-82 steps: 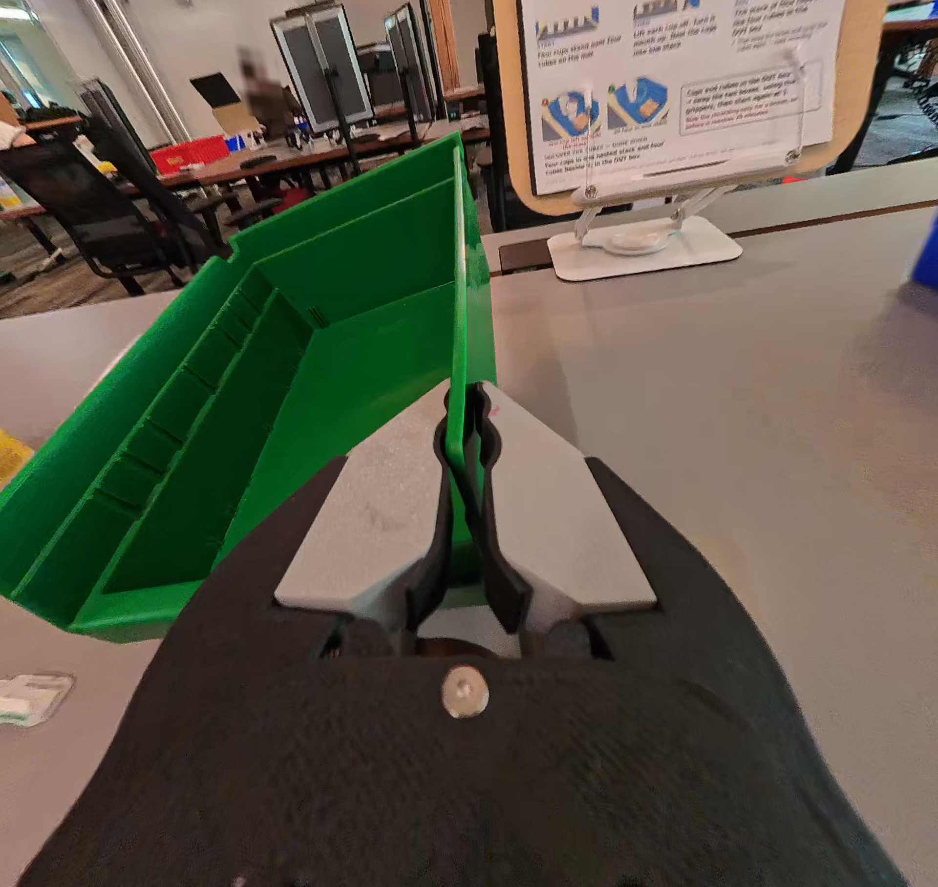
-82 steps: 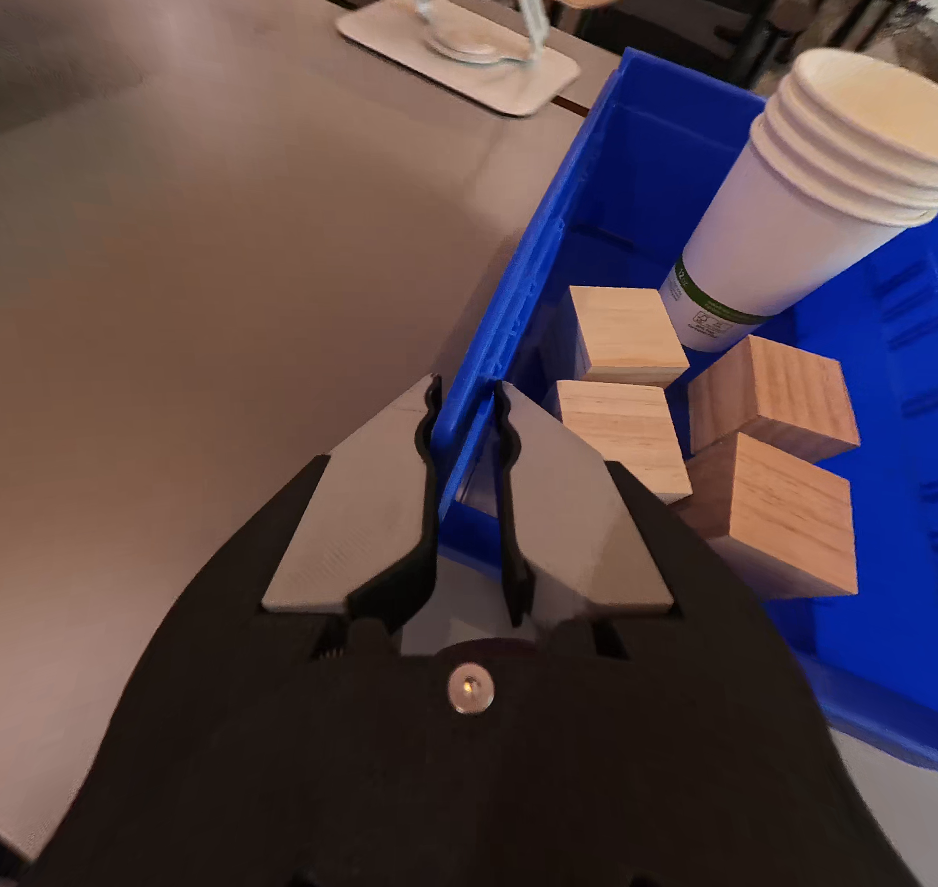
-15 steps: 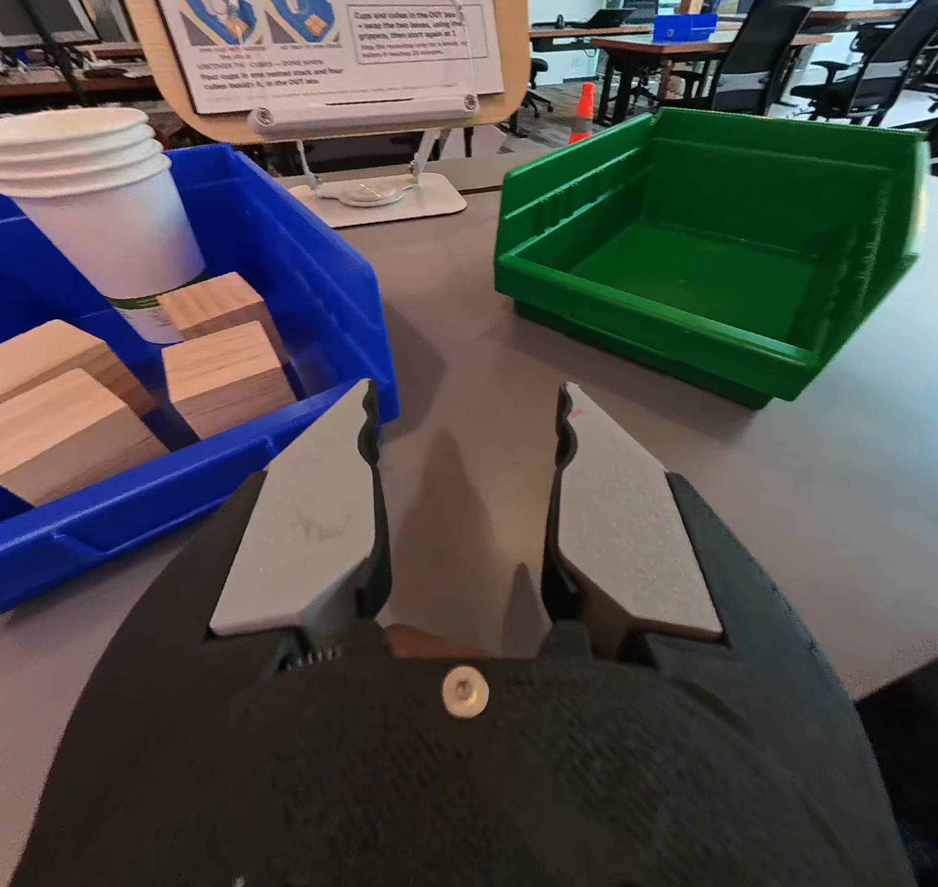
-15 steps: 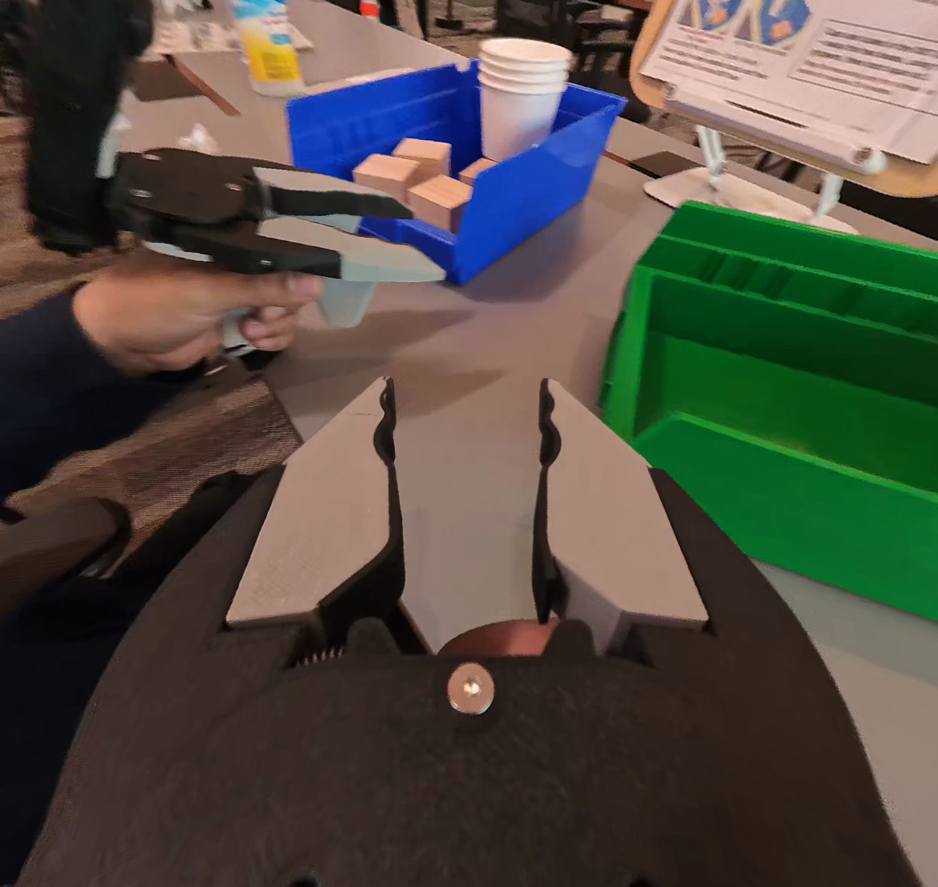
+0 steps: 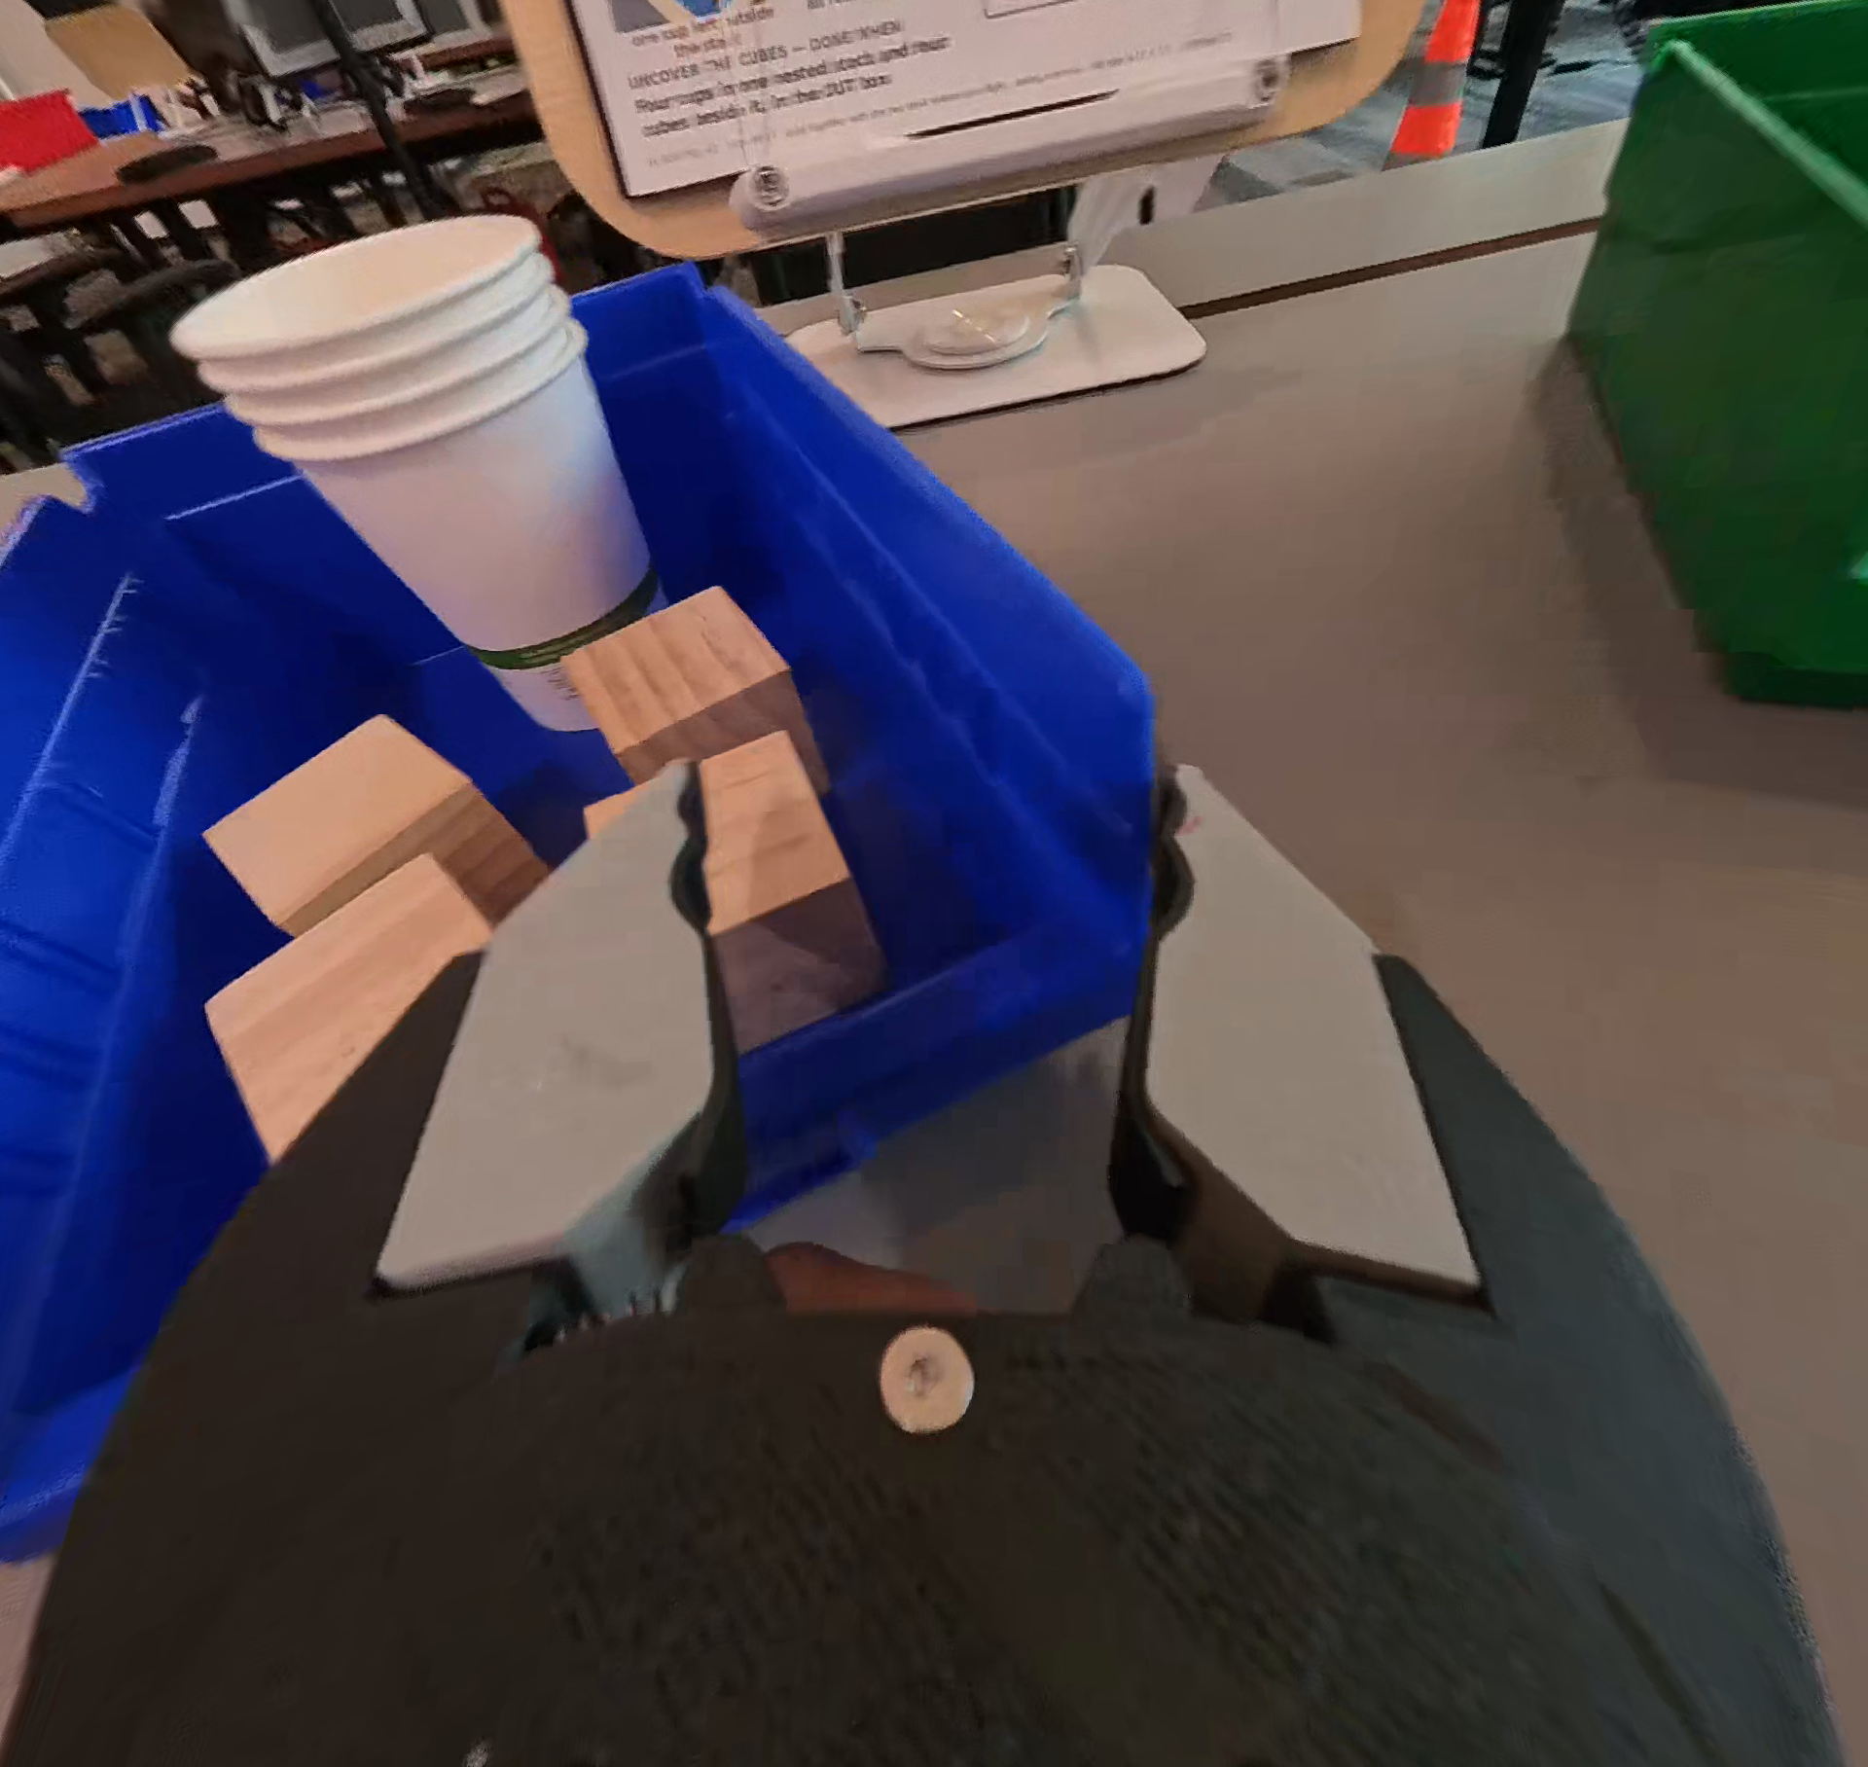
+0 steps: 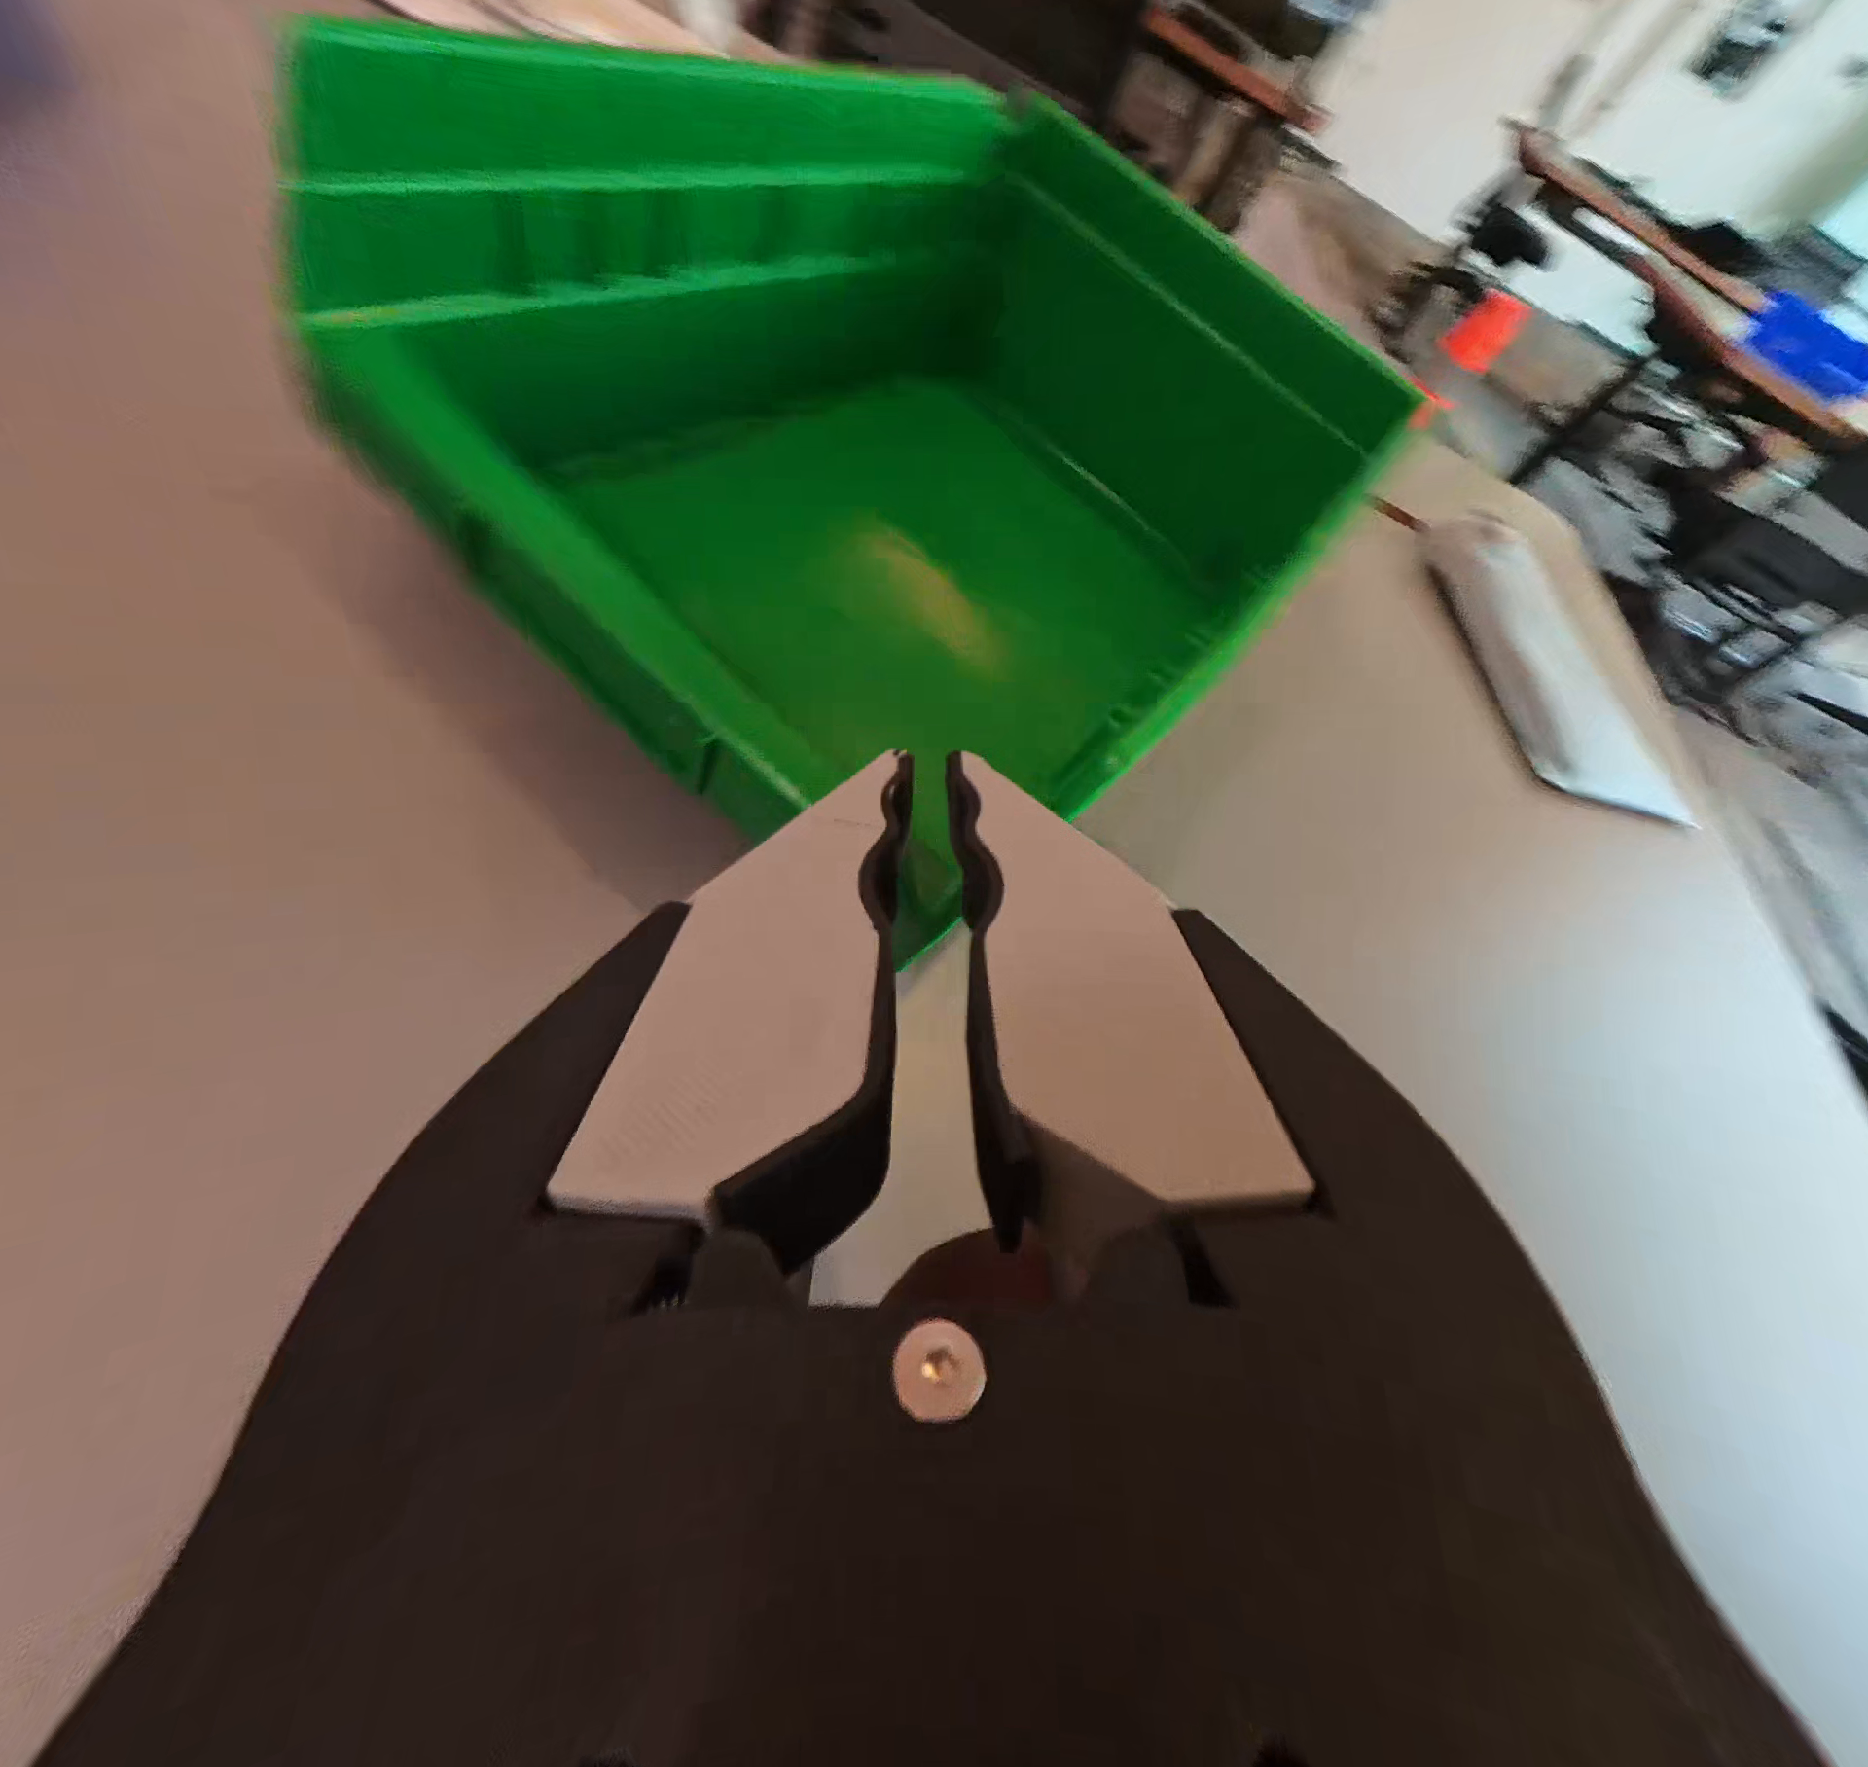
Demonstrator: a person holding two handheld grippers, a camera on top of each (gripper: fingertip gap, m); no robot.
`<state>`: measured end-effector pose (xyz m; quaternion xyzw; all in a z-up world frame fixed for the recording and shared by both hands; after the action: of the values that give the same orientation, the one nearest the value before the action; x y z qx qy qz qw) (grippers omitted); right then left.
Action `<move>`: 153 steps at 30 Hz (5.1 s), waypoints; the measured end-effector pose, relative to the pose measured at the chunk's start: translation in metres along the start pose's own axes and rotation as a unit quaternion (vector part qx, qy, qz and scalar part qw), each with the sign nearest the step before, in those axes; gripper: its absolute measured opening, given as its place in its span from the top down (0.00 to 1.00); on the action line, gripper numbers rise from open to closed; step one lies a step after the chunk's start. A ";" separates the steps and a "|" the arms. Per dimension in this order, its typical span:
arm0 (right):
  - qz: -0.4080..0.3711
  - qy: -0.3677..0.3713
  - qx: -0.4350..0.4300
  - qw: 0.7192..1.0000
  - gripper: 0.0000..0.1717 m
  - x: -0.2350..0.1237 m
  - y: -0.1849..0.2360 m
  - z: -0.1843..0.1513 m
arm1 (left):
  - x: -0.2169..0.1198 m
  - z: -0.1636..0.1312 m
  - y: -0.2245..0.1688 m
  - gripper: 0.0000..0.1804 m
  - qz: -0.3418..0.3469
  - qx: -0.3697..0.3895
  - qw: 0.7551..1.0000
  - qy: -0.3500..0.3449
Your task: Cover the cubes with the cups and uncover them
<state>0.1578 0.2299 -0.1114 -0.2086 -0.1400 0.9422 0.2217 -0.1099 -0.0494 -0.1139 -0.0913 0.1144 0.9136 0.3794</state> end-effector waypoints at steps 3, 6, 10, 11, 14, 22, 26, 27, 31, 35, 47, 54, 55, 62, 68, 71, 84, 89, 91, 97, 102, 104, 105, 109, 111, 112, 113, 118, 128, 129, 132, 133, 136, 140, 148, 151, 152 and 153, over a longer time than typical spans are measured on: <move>-0.090 0.041 0.055 0.994 0.84 0.010 -0.083 -0.032 | -0.003 -0.004 0.016 0.38 -0.001 -0.019 1.000 0.008; 0.033 0.028 0.162 0.986 0.75 0.001 -0.094 -0.034 | -0.008 -0.005 0.017 0.44 0.002 -0.042 0.999 0.017; 0.173 -0.065 0.172 0.968 0.51 -0.013 -0.053 -0.004 | -0.007 0.005 -0.006 0.54 0.003 -0.009 1.000 -0.012; 0.150 -0.060 0.143 0.976 0.51 -0.007 -0.049 -0.002 | -0.002 0.007 -0.009 0.60 0.014 0.006 1.000 -0.015; 0.032 -0.054 0.071 0.995 0.62 0.016 -0.059 0.004 | 0.017 0.008 -0.007 0.79 0.018 0.017 1.000 -0.007; 0.056 0.000 0.080 0.995 0.96 0.042 -0.068 -0.015 | -0.009 -0.008 0.051 0.98 0.073 0.028 0.997 -0.002; -0.028 0.011 0.026 0.999 0.98 0.044 -0.064 -0.013 | -0.020 -0.013 0.065 0.98 0.083 0.020 0.996 0.002; -0.042 0.015 0.029 0.999 0.98 0.045 -0.064 -0.013 | -0.021 -0.013 0.067 0.98 0.086 0.019 0.996 0.003; -0.032 0.017 0.044 0.998 0.92 0.053 -0.067 -0.012 | -0.018 -0.012 0.069 0.99 0.084 0.019 0.996 0.002; -0.017 0.027 0.062 0.998 0.85 0.048 -0.076 -0.010 | -0.015 -0.010 0.080 0.89 0.070 -0.003 0.997 0.025; 0.187 -0.102 0.036 0.977 0.50 0.083 0.030 0.086 | 0.054 0.051 -0.085 0.71 -0.213 0.087 0.972 -0.036; 0.268 -0.103 0.026 0.958 0.52 0.131 0.077 0.083 | 0.095 0.038 -0.105 0.70 -0.275 0.121 0.953 -0.039; 0.282 -0.100 0.032 0.954 0.51 0.131 0.079 0.079 | 0.092 0.037 -0.105 0.70 -0.283 0.107 0.953 -0.034; 0.407 -0.099 0.110 0.901 0.55 0.124 0.092 0.075 | 0.072 0.051 -0.102 0.68 -0.301 0.032 0.953 -0.035; 0.419 -0.110 0.133 0.891 0.58 0.122 0.084 0.074 | 0.089 0.025 -0.122 0.68 -0.343 0.024 0.939 0.022; 0.419 -0.102 0.131 0.893 0.57 0.121 0.083 0.071 | 0.089 0.027 -0.122 0.71 -0.347 0.002 0.938 0.022; 0.424 -0.081 0.127 0.893 0.60 0.123 0.089 0.070 | 0.059 0.023 -0.137 0.68 -0.508 0.066 0.859 -0.006; 0.426 -0.085 0.131 0.891 0.60 0.121 0.085 0.069 | 0.055 0.027 -0.134 0.66 -0.480 0.074 0.873 -0.045; 0.420 -0.083 0.130 0.894 0.60 0.120 0.082 0.067 | 0.050 0.031 -0.131 0.67 -0.459 0.081 0.880 -0.088; 0.417 -0.076 0.167 0.890 0.60 0.123 0.071 0.063 | 0.038 0.040 -0.117 0.77 -0.413 0.057 0.892 -0.174; 0.427 -0.067 0.152 0.889 0.60 0.124 0.075 0.063 | 0.042 0.038 -0.120 0.74 -0.434 0.057 0.887 -0.148; 0.428 -0.066 0.134 0.891 0.60 0.124 0.079 0.063 | 0.041 0.036 -0.124 0.72 -0.444 0.072 0.881 -0.142; 0.427 -0.065 0.124 0.893 0.60 0.124 0.081 0.063 | 0.040 0.036 -0.126 0.72 -0.449 0.078 0.879 -0.141; 0.431 -0.056 0.100 0.895 0.60 0.125 0.087 0.063 | 0.039 0.035 -0.129 0.71 -0.467 0.082 0.869 -0.139; 0.436 -0.052 0.096 0.893 0.60 0.125 0.088 0.062 | 0.037 0.038 -0.126 0.71 -0.468 0.068 0.868 -0.151; 0.438 -0.052 0.095 0.893 0.60 0.125 0.089 0.062 | 0.036 0.039 -0.124 0.71 -0.473 0.062 0.865 -0.158; 0.438 -0.051 0.095 0.892 0.60 0.125 0.089 0.062 | 0.034 0.039 -0.124 0.70 -0.478 0.058 0.861 -0.162; 0.434 -0.056 0.098 0.894 0.61 0.124 0.087 0.063 | 0.038 0.038 -0.126 0.68 -0.469 0.067 0.868 -0.149; 0.420 -0.075 0.093 0.899 0.60 0.121 0.085 0.065 | 0.034 0.036 -0.126 0.72 -0.466 0.070 0.870 -0.142; 0.418 -0.078 0.092 0.900 0.60 0.121 0.085 0.065 | 0.034 0.036 -0.127 0.72 -0.467 0.067 0.870 -0.141; 0.409 -0.085 0.086 0.905 0.60 0.119 0.085 0.065 | 0.035 0.037 -0.126 0.68 -0.458 0.057 0.876 -0.138; 0.407 -0.086 0.085 0.906 0.60 0.118 0.084 0.065 | 0.036 0.037 -0.126 0.68 -0.451 0.053 0.881 -0.135; 0.408 -0.077 0.078 0.906 0.60 0.115 0.086 0.062 | 0.035 0.038 -0.127 0.66 -0.413 0.065 0.901 -0.118; 0.390 -0.078 0.069 0.915 0.62 0.113 0.086 0.062 | 0.024 0.048 -0.120 0.66 -0.366 0.071 0.922 -0.101; 0.373 -0.080 0.007 0.924 0.63 0.106 0.100 0.061 | 0.017 0.038 -0.071 0.66 -0.264 -0.004 0.962 -0.066; 0.365 -0.080 0.000 0.928 0.63 0.107 0.101 0.061 | -0.010 0.050 -0.037 0.66 -0.232 -0.029 0.971 -0.051; 0.364 -0.081 0.003 0.928 0.63 0.107 0.100 0.061 | -0.021 0.057 -0.019 0.67 -0.207 -0.022 0.977 -0.052; 0.364 -0.082 0.009 0.928 0.63 0.107 0.099 0.061 | -0.031 0.065 0.004 0.68 -0.170 -0.004 0.984 -0.048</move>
<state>0.0074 0.1849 -0.1286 -0.1650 -0.0639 0.9731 -0.1473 -0.0960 -0.0552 -0.0433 -0.0666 0.0749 0.8393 0.5343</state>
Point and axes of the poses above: each gripper's, where its closed fingertips meet, x out along the fingers, z out of its top, y = z × x across the jaws, the point moved 6 cm from there along -x, back along the fingers, and after that the axes turned 3 degrees about -y, right-handed, at the moved point
